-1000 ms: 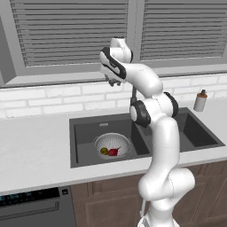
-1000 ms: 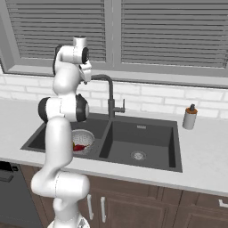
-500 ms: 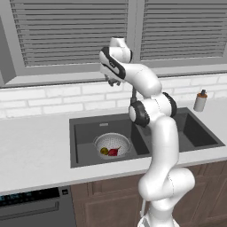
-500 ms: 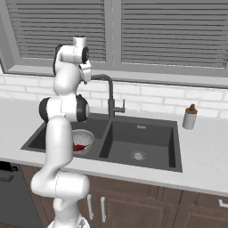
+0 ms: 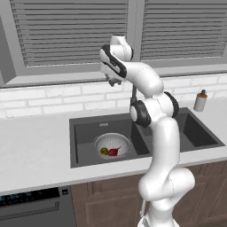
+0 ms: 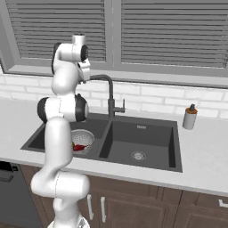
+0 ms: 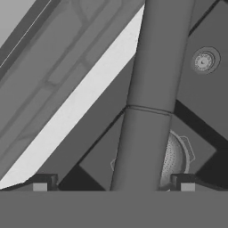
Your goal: Put the colander in the sink, put the pear, kiwi in the colander, and turn on the sink faucet and pour water over the colander.
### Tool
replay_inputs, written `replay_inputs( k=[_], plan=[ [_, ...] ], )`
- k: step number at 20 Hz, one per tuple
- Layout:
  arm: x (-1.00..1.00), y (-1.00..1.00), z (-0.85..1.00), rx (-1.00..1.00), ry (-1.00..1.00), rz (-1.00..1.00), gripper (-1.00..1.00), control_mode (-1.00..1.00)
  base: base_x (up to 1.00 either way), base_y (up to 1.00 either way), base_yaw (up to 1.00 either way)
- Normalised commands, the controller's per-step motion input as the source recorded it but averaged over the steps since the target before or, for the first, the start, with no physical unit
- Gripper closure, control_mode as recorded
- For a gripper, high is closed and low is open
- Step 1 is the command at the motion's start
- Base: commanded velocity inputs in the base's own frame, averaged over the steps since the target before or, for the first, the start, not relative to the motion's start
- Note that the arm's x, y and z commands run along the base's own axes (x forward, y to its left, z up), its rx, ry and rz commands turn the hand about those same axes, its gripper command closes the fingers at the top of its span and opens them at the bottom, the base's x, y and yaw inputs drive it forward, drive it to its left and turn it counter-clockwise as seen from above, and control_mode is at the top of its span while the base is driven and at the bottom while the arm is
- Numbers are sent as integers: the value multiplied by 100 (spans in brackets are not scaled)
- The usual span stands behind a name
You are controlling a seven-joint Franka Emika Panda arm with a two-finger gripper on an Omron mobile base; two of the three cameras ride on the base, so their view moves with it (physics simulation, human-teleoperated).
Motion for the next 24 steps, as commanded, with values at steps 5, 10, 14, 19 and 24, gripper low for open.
replay_inputs(
  k=[5, 10, 14, 19, 24],
  plan=[
    [-31, -4, 17, 0, 0, 0, -100, -100, 0, 0, 0],
    [-52, -16, 3, 3, 0, 0, -100, -100, 0, 0, 0],
    [-53, -14, 11, 1, 0, 0, -100, -100, 0, 0, 0],
    [-88, -17, 9, 1, -15, 0, -100, -100, 0, 0, 0],
    [-100, -19, 0, 0, -25, 3, -100, -100, 0, 0, 0]
  ],
)
